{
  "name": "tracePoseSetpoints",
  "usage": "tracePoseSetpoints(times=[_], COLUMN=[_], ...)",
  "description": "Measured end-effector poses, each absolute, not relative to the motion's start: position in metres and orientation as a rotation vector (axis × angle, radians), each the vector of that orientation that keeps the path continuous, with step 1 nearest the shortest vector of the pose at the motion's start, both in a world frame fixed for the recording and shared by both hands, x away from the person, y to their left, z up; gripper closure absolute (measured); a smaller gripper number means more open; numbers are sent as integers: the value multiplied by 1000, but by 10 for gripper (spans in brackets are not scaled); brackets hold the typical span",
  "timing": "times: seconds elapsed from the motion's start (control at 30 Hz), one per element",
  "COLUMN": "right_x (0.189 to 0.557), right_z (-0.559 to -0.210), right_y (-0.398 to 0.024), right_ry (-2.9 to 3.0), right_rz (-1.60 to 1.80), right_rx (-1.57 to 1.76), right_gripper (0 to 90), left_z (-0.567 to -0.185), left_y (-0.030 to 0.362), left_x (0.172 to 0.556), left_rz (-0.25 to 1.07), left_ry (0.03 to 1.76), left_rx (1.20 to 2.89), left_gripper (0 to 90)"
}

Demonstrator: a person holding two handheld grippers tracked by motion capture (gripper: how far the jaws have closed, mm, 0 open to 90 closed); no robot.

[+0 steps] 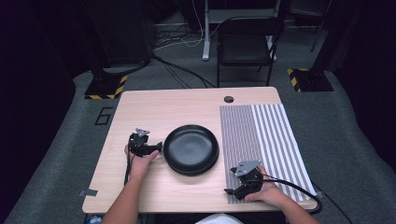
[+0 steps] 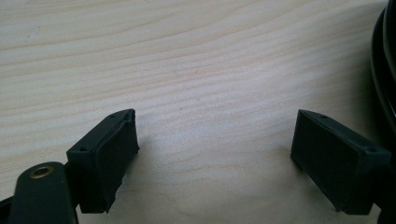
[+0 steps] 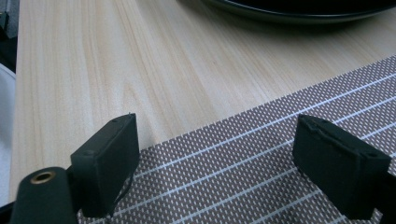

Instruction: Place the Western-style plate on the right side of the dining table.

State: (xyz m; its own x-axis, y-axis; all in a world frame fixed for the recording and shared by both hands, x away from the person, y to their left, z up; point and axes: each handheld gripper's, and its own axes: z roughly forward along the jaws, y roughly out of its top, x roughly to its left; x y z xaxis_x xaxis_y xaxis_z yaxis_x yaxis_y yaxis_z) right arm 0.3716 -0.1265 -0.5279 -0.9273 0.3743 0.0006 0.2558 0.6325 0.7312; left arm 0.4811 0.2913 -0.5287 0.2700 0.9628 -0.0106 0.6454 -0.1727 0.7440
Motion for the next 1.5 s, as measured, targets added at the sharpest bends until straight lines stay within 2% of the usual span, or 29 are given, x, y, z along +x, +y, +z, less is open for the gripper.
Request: tracePoseSetpoints(times=[0.6,1.0,1.07,1.23,1.4,1.5], right_x=[371,371,369,369,368,368], right_z=[-528,-527,-527,-526,-519,-514], right_y=[-127,-128,-128,-129,-133,-137], right_ry=[2695,2673,2669,2663,2578,2523], right_rz=[1173,1177,1191,1181,1160,1173], right_rx=[524,543,529,519,604,660], right_gripper=[148,226,272,313,411,429], left_z=[-528,-528,-528,-527,-524,-522], left_y=[292,292,293,294,293,293], left_x=[481,481,481,480,480,480], left_rz=[633,647,652,655,659,652], left_ry=[1449,1468,1469,1473,1515,1534], left_rx=[1908,1887,1879,1877,1869,1867], left_gripper=[147,174,192,251,362,408])
